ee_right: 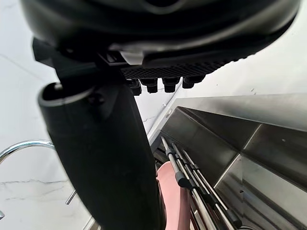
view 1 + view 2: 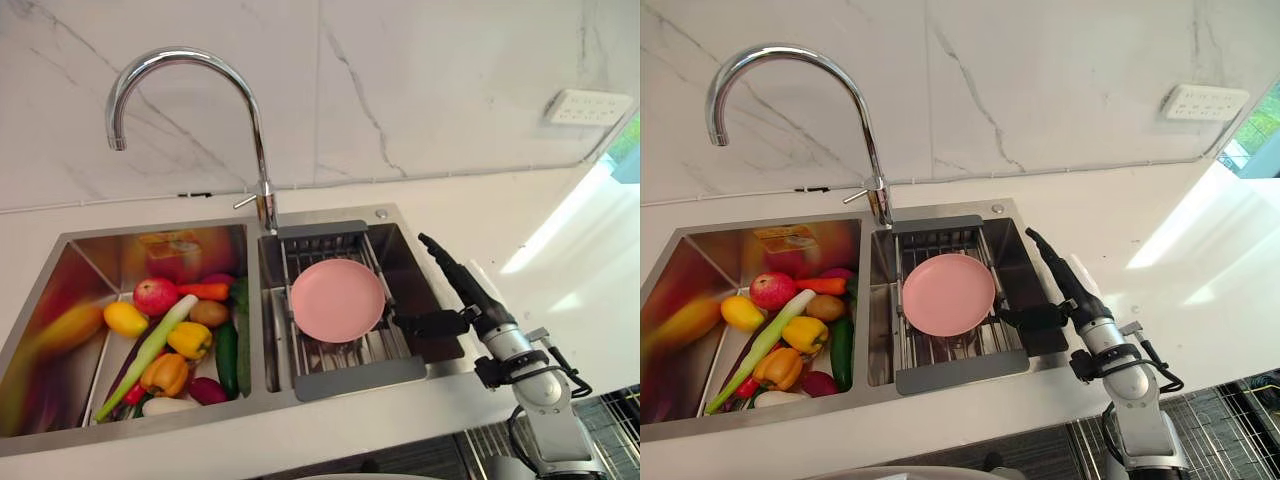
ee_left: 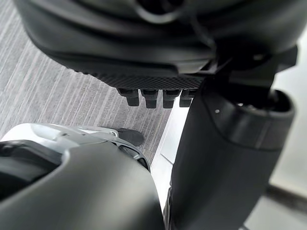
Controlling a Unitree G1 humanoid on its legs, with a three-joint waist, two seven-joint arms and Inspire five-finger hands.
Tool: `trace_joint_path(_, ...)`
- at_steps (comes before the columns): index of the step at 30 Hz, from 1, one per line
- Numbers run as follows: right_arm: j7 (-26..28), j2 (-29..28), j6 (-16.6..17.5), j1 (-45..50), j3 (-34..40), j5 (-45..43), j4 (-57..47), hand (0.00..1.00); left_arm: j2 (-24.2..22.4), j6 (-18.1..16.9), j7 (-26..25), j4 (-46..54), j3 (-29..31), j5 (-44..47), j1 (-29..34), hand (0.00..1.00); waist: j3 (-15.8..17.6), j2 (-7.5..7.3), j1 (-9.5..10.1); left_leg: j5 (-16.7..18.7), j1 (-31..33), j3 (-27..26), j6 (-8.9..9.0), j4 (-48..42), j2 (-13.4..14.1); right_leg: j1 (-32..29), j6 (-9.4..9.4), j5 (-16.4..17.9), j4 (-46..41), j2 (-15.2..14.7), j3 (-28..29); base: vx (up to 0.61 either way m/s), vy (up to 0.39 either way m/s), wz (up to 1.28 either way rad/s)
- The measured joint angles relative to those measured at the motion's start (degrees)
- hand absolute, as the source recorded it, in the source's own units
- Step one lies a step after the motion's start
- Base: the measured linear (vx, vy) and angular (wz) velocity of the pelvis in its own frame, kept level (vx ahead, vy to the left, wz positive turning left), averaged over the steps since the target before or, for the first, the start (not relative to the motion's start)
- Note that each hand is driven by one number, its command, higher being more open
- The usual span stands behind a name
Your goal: Walk over to the sink, pick up the cup, carry it to the dishwasher, place the cup inside the dishwasher, then close the dishwasher door
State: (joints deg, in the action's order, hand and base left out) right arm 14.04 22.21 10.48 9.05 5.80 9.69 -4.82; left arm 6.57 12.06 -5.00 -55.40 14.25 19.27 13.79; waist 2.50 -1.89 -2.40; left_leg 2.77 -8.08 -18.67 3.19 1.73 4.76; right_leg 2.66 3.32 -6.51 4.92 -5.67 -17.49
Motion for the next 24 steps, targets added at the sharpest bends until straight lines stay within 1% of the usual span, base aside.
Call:
trace_joint_path(5, 0.60, 0.05, 0.01, 0.00, 0.00, 2.66, 0.00, 1.00, -0.69, 0.11, 0.23, -0.06, 2.06, -0.05, 0.74, 1.00, 0.00, -0.01, -0.01, -0.44, 0.33, 0.89, 0.09, 0.18, 0.04, 0.04, -0.01, 0.03, 0.01, 0.00, -0.78, -0.04, -0.011, 0.09)
trace_joint_path(10, 3.44, 0.55, -0.03, 0.00, -0.06, 4.00, 0.00, 1.00, -0.67, 0.05, 0.67, -0.04, 2.16, -0.07, 0.74, 1.00, 0.01, -0.01, -0.01, -0.51, 0.46, 1.09, 0.11, 0.23, 0.03, 0.03, -0.01, 0.03, 0.01, -0.02, -0.98, -0.01, -0.005, 0.02)
trace_joint_path(12, 3.74, 1.15, -0.03, 0.00, -0.13, 4.07, -0.01, 1.00, -0.64, 0.06, 0.82, 0.03, 2.16, -0.08, 0.74, 1.00, 0.01, -0.01, -0.01, -0.51, 0.52, 1.11, 0.11, 0.24, -0.01, -0.04, -0.01, 0.03, 0.01, -0.04, -0.99, 0.00, 0.000, 0.00)
trace_joint_path(15, 3.73, 2.16, 0.02, 0.00, -0.13, 6.57, -0.09, 1.00, -0.57, 0.21, 1.38, 0.41, 2.15, -0.06, 0.85, 1.00, 0.01, -0.01, -0.04, -0.50, 0.70, 1.10, 0.10, 0.26, -0.01, -0.27, -0.01, 0.03, 0.00, -0.03, -0.94, 0.00, 0.000, 0.00)
trace_joint_path(19, 3.30, 2.68, 1.09, 0.00, -0.13, 11.16, -0.10, 1.00, -0.57, 0.21, 1.42, 0.81, 2.15, -0.03, 1.02, 1.00, 0.03, 0.02, -0.08, -0.50, 0.90, 1.03, 0.10, 0.20, 0.01, -0.51, -0.01, 0.03, -0.01, 0.01, -0.84, 0.00, 0.000, 0.00)
trace_joint_path(21, 3.02, 2.97, 2.69, 0.00, -0.17, 14.84, -0.71, 1.00, -0.57, 0.13, 1.43, 0.81, 2.15, -0.03, 1.03, 1.00, 0.03, 0.02, -0.07, -0.50, 0.89, 0.95, 0.11, 0.16, 0.02, -0.52, -0.02, 0.02, -0.01, 0.01, -0.74, 0.00, 0.000, 0.00)
trace_joint_path(24, 3.01, 4.66, 3.81, 0.00, -0.94, 16.75, -2.36, 1.00, -0.57, 0.14, 1.43, 0.81, 2.14, -0.04, 1.04, 1.00, 0.03, 0.03, -0.06, -0.49, 0.88, 0.89, 0.11, 0.10, 0.02, -0.52, -0.03, 0.01, -0.01, 0.01, -0.62, 0.00, 0.000, 0.00)
